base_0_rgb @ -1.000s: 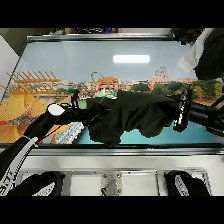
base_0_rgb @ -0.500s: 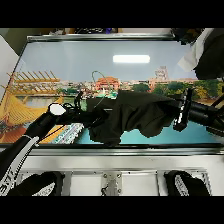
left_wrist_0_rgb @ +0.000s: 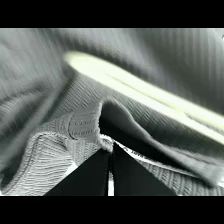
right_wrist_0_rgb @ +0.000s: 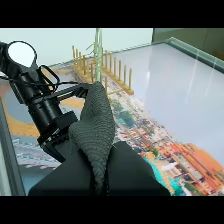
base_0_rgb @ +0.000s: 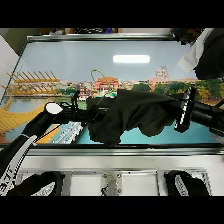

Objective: Fold the clothes and pants, and hang the long-sleeved shirts on hangers.

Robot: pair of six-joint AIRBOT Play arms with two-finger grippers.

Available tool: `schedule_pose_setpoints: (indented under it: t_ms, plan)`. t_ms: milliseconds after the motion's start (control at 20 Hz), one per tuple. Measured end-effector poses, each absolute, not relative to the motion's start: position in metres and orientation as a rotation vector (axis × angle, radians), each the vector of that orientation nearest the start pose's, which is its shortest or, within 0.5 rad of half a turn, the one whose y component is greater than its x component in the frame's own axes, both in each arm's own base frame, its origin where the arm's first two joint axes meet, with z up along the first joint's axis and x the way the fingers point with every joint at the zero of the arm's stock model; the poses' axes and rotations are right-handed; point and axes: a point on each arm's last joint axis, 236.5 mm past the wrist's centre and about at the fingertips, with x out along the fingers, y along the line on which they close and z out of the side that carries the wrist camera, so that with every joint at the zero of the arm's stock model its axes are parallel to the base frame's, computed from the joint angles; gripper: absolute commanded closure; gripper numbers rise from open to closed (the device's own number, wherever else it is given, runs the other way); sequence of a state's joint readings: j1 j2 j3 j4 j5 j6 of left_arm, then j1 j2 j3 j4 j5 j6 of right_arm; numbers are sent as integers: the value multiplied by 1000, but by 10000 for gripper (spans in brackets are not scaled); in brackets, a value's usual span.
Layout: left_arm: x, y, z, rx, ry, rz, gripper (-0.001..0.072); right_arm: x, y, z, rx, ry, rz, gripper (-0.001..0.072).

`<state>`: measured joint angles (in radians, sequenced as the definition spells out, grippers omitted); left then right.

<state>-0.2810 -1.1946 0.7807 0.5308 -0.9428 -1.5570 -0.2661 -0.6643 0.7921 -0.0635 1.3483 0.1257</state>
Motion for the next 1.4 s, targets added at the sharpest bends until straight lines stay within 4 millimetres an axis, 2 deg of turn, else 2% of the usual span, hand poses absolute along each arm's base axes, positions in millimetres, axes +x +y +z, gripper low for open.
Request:
schedule_pose_setpoints:
  t_ms: [300,500,650,850,1200,1300,1400]
  plan:
    - [309,-243,9,-908,1343,-490,694,250,169,294,33,-26,1059,703]
    - [313,-240,8,-896,1327,-479,694,245,171,301,78,-16,1060,703]
    - [321,-235,12,-872,1301,-474,694,244,171,293,83,32,1059,703]
    - [335,-218,21,-818,1271,-453,694,244,171,282,76,87,1051,703]
    - [347,-196,28,-772,1252,-417,693,240,172,269,57,144,1062,703]
    - [353,-191,36,-767,1234,-417,693,237,172,259,40,185,1071,703]
    - [361,-190,52,-755,1204,-438,694,230,174,250,23,223,1097,703]
